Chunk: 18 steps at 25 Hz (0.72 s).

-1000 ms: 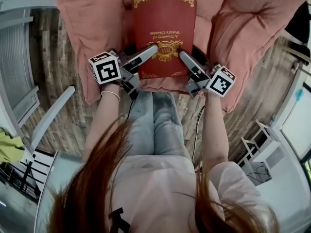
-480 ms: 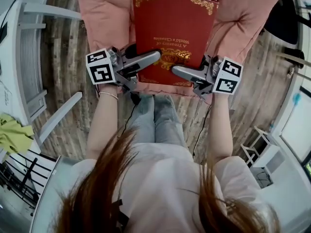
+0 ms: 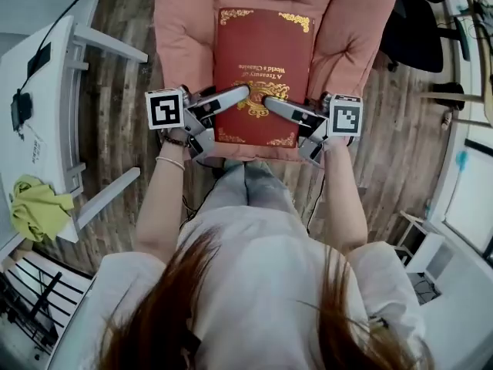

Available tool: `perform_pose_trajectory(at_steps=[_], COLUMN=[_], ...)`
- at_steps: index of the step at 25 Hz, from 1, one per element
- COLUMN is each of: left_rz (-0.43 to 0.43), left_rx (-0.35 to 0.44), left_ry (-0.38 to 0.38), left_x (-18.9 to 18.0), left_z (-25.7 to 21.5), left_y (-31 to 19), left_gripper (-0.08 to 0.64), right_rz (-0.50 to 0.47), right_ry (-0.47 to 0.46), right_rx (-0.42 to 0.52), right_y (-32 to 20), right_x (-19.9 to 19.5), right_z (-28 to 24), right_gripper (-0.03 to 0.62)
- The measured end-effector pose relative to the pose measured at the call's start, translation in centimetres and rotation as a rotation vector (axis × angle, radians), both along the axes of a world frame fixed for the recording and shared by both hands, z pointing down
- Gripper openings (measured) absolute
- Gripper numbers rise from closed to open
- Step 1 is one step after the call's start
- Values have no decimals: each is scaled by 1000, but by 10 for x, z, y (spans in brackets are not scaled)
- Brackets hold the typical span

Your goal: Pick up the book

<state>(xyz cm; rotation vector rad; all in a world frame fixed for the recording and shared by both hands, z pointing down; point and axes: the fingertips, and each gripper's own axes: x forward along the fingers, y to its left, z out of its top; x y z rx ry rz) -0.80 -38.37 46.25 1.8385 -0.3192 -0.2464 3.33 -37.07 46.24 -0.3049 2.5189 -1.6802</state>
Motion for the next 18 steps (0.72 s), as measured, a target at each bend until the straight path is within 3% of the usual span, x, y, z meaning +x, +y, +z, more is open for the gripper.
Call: perform_pose_trajectory(at_steps=[5, 10, 18], left_rz=[32, 67, 18], left_rx=[-30, 57, 116], left_ry=[-65, -62, -34], left_x=[-7, -17, -10], left_z=[-45, -79, -103], left_y=[26, 36, 40], left_gripper=[255, 253, 253], right_rz=[38, 69, 32], right_ry=[-141, -130, -59], right_rx=[-38, 37, 79], right_y=[26, 38, 39], right_x=[-9, -17, -6], right_z=[-45, -77, -93], right_gripper=[265, 265, 265])
